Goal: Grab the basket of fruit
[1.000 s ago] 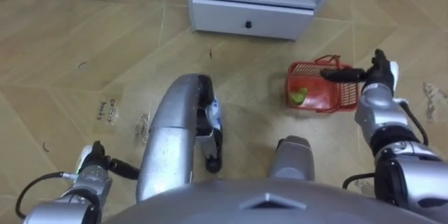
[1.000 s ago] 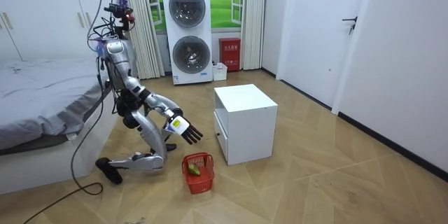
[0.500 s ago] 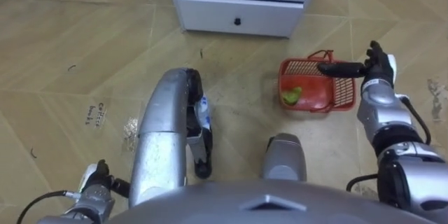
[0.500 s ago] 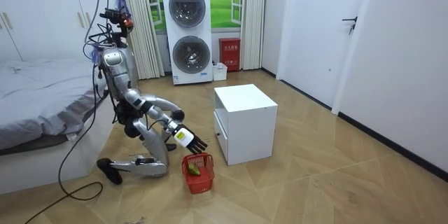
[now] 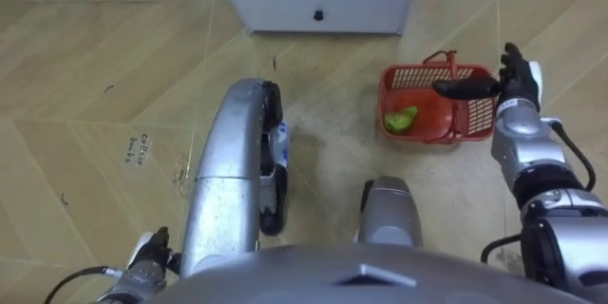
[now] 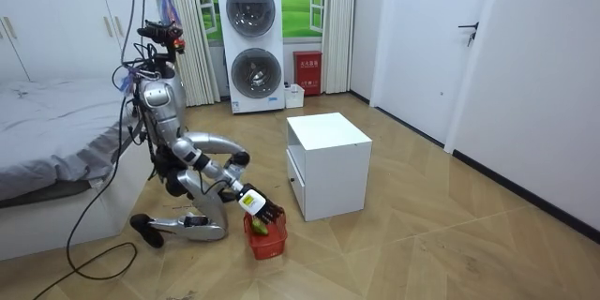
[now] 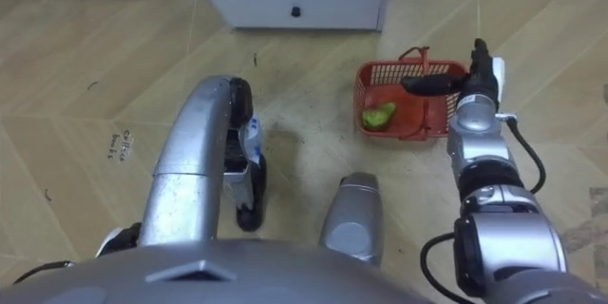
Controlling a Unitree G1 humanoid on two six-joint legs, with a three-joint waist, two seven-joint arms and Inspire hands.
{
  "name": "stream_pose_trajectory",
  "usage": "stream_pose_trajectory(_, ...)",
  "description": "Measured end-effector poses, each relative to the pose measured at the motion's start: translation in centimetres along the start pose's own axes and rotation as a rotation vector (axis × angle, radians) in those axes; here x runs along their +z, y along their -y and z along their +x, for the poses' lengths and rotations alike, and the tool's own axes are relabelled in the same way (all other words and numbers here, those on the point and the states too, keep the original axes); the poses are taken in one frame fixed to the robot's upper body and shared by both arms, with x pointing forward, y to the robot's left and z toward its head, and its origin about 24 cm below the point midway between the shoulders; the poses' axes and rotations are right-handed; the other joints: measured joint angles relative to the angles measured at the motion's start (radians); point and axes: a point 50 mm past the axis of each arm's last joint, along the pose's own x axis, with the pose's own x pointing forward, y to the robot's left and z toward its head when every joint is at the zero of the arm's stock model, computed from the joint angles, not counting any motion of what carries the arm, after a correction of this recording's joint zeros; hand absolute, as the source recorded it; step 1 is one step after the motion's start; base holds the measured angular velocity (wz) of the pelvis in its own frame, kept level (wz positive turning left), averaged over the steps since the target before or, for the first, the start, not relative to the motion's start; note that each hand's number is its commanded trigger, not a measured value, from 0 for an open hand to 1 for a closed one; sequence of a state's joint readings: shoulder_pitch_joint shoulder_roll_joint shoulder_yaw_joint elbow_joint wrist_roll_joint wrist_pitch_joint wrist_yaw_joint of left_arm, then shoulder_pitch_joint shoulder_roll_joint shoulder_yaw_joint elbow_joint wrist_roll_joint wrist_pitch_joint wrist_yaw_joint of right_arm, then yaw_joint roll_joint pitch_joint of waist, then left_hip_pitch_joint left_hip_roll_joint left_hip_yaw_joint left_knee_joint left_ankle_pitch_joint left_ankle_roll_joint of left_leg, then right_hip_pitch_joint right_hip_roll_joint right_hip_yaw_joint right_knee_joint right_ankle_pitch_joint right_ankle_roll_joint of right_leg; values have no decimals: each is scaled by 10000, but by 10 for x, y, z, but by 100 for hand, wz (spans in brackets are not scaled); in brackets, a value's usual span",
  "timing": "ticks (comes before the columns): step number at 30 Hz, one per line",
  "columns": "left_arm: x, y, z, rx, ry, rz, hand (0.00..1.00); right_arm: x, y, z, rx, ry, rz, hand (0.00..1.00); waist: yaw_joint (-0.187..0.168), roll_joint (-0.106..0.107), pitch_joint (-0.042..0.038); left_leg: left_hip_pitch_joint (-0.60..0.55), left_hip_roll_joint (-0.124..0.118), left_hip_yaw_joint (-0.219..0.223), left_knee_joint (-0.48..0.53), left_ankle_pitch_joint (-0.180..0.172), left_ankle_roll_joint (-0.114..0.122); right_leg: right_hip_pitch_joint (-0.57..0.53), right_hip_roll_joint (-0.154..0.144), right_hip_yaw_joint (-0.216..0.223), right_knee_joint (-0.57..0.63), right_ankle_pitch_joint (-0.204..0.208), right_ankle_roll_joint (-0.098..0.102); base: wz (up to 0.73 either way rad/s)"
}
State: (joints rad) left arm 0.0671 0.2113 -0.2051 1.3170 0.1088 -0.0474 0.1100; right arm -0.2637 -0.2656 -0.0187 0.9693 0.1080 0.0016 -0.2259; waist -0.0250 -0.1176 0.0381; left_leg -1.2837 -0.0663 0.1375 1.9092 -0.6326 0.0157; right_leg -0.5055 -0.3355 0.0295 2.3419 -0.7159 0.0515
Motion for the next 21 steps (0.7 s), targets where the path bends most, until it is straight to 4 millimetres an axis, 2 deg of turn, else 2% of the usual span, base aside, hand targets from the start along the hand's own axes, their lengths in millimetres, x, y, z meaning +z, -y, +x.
stream_pose_trajectory(4,5,1,1,-219,183,345,0,3,-1,1,382,116,-226,0,20,-31,24,-23,7,-26,27,-1,-3,5,41,-42,20,-3,7,0)
stream_pose_trajectory(7,5,2,1,-252,186,276,0,8,-1,3,464,149,-399,0,40,104,44,-23,40,-30,5,-56,-108,-30,36,-48,93,-8,16,0)
stream_pose_trajectory(8,5,2,1,-253,186,269,0,6,0,4,437,66,-445,0,61,194,47,-20,45,-34,-19,-95,-183,-50,29,-66,119,-19,39,3)
stream_pose_trajectory(9,4,2,0,-259,170,263,0,5,0,4,425,22,-461,0,85,278,23,-35,79,-33,-74,-204,-381,-181,24,-49,164,-26,53,0)
stream_pose_trajectory(11,4,2,0,-252,130,76,0,5,1,4,421,3,-493,0,110,384,36,-148,107,-12,-84,-194,-407,-359,26,18,257,-31,60,-2)
stream_pose_trajectory(15,3,3,0,-306,73,160,0,-2,4,4,464,-375,-551,0,322,422,73,-199,233,118,-132,-167,-451,-552,48,249,329,-64,79,-10)
stream_pose_trajectory(17,4,4,0,-401,82,158,0,-2,4,4,554,-383,-581,0,329,487,49,-290,254,138,-149,-166,-452,-665,50,274,330,-65,79,0)
stream_pose_trajectory(21,8,3,1,-458,216,151,0,-2,2,4,683,-387,-608,0,391,480,57,-345,255,155,-149,-167,-451,-717,30,283,316,-65,80,0)
